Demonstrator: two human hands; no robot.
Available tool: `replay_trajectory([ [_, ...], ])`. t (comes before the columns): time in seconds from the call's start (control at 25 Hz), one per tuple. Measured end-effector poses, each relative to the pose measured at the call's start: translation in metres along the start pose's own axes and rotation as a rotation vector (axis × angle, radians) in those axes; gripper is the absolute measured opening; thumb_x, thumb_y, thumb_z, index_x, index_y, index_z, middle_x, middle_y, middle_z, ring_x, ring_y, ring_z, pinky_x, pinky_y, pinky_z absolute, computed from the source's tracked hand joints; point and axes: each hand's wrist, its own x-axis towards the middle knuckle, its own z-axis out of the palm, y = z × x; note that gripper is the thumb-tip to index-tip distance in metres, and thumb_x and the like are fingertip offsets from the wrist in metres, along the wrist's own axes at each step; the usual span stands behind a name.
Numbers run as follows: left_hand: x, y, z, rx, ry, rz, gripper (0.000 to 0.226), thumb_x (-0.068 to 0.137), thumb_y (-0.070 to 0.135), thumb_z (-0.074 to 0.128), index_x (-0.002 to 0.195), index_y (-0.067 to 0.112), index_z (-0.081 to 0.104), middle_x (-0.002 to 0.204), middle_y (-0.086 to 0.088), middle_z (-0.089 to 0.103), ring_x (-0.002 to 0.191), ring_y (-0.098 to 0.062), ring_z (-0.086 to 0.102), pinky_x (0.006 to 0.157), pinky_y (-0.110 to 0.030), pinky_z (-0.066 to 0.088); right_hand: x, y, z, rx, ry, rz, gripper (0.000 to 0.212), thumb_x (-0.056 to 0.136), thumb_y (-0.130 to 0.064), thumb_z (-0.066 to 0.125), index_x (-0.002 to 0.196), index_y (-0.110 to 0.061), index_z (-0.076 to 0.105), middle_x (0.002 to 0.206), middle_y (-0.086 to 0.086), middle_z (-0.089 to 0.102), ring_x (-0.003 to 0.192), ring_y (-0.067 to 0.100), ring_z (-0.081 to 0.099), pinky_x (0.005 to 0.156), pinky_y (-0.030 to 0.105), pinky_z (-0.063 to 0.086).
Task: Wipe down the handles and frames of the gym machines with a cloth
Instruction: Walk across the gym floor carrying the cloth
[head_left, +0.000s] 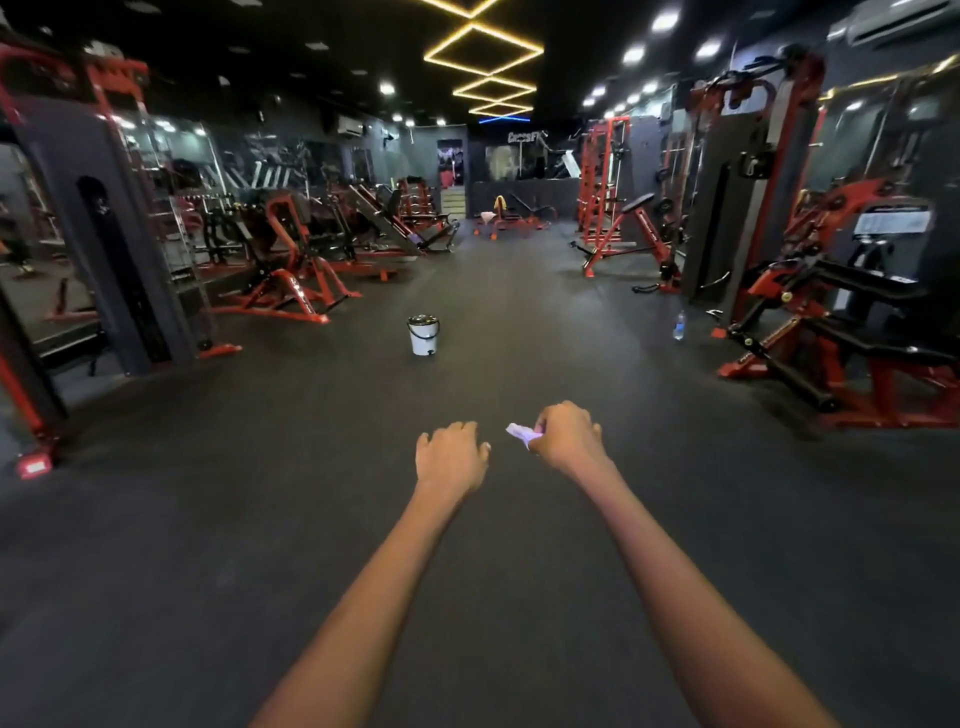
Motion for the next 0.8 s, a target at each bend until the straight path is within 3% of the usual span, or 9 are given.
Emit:
replay_trajectory([
  [0.12, 0.112, -0.008, 0.012, 0.010, -0.011, -0.006, 0.038, 0.098, 0.038, 0.042, 0.129, 0.018, 0.051, 0.132, -0.003, 0.056, 0.123, -0.024, 0.052, 0.104, -0.037, 0.032, 0.114, -0.008, 0.008, -0.023, -0.019, -0.011, 0.031, 0.087, -0.043, 0.058, 0.090, -0.013, 0.067, 0.115, 0.012, 0.060, 0.113, 0.033, 0.050, 0.095, 0.037, 0.039],
  [0.28, 0.246, -0.025, 0.018, -0.017, 0.018, -0.026, 0.037, 0.097, 0.037, 0.043, 0.128, 0.020, 0.053, 0.132, -0.002, 0.057, 0.121, -0.023, 0.053, 0.103, -0.036, 0.032, 0.248, -0.028, 0.024, -0.034, -0.006, -0.047, 0.030, 0.088, -0.037, 0.057, 0.101, -0.014, 0.070, 0.119, 0.012, 0.058, 0.116, 0.033, 0.048, 0.096, 0.037, 0.038],
  [0.56, 0.496, -0.073, 0.064, -0.018, 0.018, -0.050, 0.038, 0.097, 0.037, 0.042, 0.130, 0.019, 0.051, 0.133, -0.004, 0.055, 0.123, -0.025, 0.051, 0.106, -0.039, 0.031, 0.499, -0.058, 0.077, -0.027, -0.010, -0.038, 0.049, 0.085, -0.057, 0.055, 0.096, -0.011, 0.070, 0.115, 0.013, 0.060, 0.114, 0.033, 0.050, 0.093, 0.036, 0.039],
  [0.8, 0.713, -0.111, 0.083, -0.032, 0.009, -0.023, 0.038, 0.099, 0.036, 0.041, 0.130, 0.018, 0.050, 0.134, -0.004, 0.055, 0.123, -0.025, 0.051, 0.108, -0.040, 0.030, 0.709, -0.097, 0.099, -0.015, -0.006, -0.019, 0.047, 0.085, -0.055, 0.056, 0.095, -0.012, 0.071, 0.115, 0.012, 0.061, 0.114, 0.034, 0.050, 0.095, 0.038, 0.039],
])
